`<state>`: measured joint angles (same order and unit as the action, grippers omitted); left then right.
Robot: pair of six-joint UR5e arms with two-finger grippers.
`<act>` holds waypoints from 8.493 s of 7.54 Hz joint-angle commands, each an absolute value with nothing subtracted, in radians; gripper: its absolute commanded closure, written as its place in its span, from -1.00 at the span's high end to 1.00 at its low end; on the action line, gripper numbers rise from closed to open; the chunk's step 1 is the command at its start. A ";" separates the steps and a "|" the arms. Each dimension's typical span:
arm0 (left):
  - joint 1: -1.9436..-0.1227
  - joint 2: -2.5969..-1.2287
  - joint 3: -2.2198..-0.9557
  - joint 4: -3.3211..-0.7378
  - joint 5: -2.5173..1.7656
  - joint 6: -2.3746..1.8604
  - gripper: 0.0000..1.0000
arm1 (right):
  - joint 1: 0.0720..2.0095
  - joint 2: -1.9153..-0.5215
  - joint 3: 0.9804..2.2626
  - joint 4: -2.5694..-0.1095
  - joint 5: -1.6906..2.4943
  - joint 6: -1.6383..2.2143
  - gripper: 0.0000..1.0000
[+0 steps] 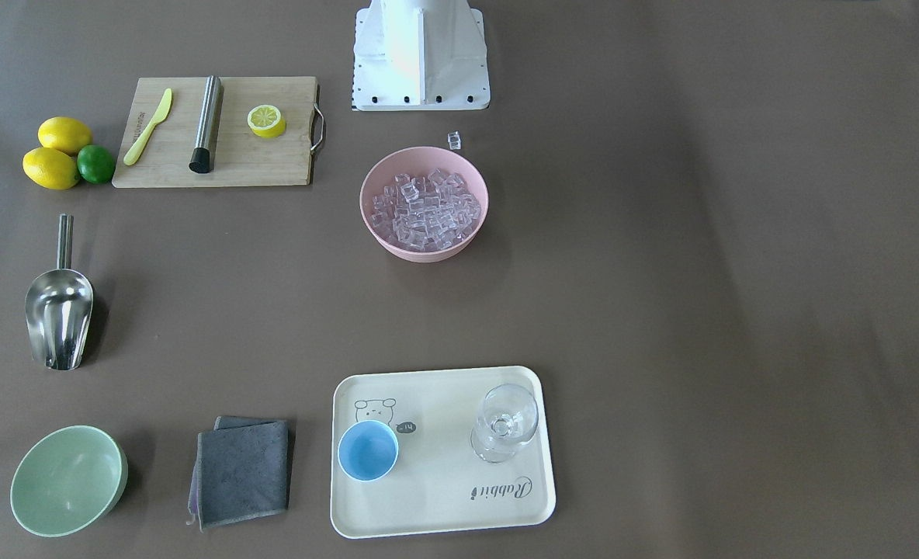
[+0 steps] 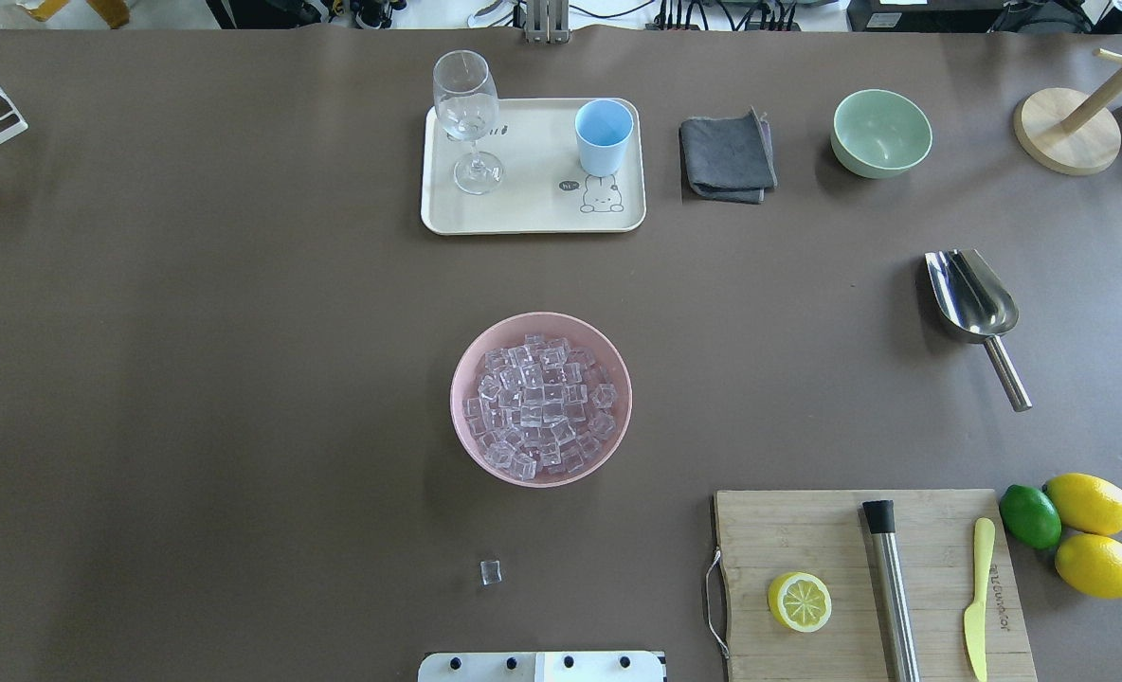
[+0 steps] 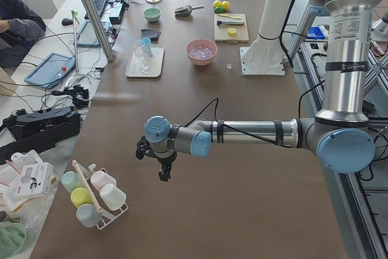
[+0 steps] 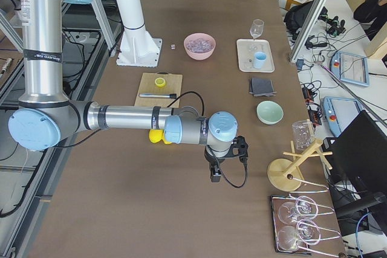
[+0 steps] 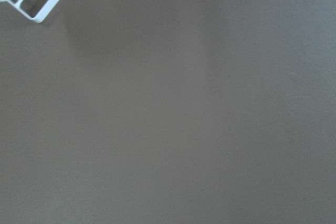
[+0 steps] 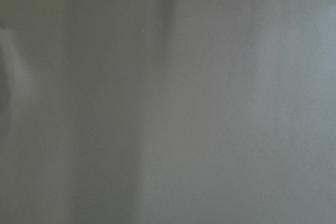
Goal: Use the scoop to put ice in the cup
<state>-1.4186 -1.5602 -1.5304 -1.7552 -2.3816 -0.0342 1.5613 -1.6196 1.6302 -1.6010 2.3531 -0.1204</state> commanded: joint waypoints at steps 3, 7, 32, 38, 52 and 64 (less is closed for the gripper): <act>-1.362 -1.580 -1.581 -1.810 -2.391 -0.031 0.96 | 1.496 -1.617 1.664 -1.597 2.397 -0.042 1.00; -1.243 -1.581 -1.675 -1.911 -2.455 -0.012 0.96 | 1.266 -1.591 1.816 -1.586 2.395 0.265 1.00; -0.558 -2.056 -1.325 -2.867 -2.175 0.060 0.96 | 0.988 -1.424 2.075 -1.702 2.185 0.119 -1.00; -0.540 -2.068 -1.315 -2.872 -2.169 0.060 0.96 | 0.848 -1.178 2.241 -2.268 1.931 -0.491 -1.00; -0.534 -2.079 -1.312 -2.873 -2.120 0.055 0.96 | 0.511 -0.631 1.798 -2.651 1.565 -0.542 -1.00; -0.534 -2.079 -1.298 -2.911 -2.120 0.057 0.96 | 0.477 -0.623 1.753 -2.698 1.543 -0.529 -1.00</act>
<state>-0.5338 -2.0786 -1.2978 -2.9092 -2.1186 0.0568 0.4771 -0.6267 1.7676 -2.6854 1.5432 -0.5299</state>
